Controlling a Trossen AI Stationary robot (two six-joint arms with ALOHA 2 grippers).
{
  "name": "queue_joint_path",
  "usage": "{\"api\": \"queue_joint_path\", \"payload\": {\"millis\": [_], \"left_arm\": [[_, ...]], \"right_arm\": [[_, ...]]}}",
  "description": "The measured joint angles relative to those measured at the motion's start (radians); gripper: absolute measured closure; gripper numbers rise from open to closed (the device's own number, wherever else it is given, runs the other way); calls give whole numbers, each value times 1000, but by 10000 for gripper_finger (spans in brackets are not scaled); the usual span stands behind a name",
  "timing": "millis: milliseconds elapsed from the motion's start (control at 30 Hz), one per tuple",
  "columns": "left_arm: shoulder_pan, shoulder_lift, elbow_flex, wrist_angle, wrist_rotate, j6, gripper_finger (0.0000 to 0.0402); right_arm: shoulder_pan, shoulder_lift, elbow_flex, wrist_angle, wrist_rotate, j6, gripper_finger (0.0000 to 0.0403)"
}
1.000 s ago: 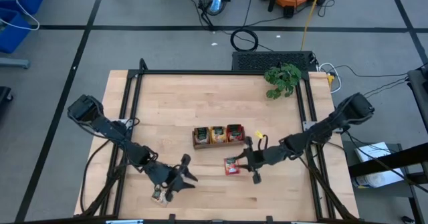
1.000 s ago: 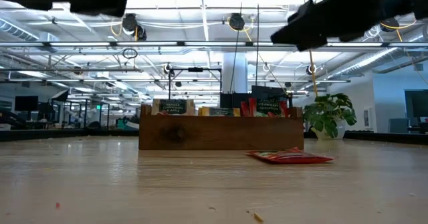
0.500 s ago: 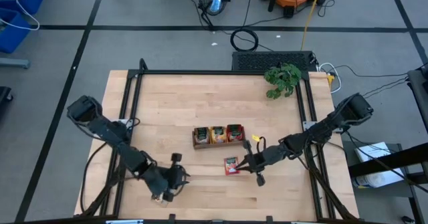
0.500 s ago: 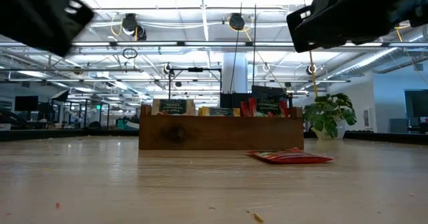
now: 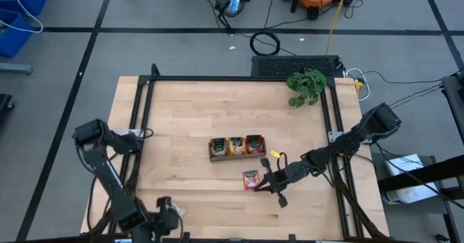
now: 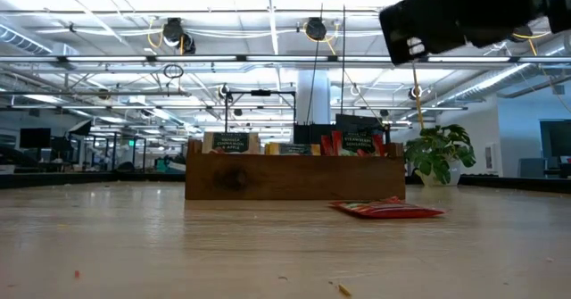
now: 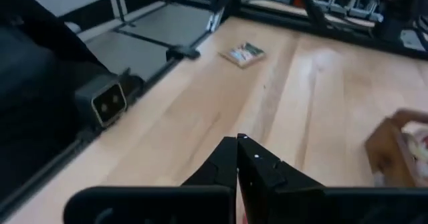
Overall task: Pick & Place Tea
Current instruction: Put the brown tea bag into the left section of the wooden organizer
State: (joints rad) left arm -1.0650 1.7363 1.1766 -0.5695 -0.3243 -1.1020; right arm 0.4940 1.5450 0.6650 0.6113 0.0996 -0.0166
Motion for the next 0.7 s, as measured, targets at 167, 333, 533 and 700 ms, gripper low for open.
{"api": "queue_joint_path", "payload": {"millis": [167, 333, 533, 700], "left_arm": [[-35, 102, -1, -54, 117, -156, 375], [-34, 154, 1, -143, 150, -230, 374], [-29, 171, 1, -255, 162, -264, 373], [-18, 172, -3, -328, 108, -241, 373]], "right_arm": [[13, 85, 94, -2, -31, -8, 403], [4, 244, 226, -2, -168, -82, 403], [-38, 378, 334, -17, -180, -99, 403], [-56, 407, 345, -19, -180, -74, 403]]}}
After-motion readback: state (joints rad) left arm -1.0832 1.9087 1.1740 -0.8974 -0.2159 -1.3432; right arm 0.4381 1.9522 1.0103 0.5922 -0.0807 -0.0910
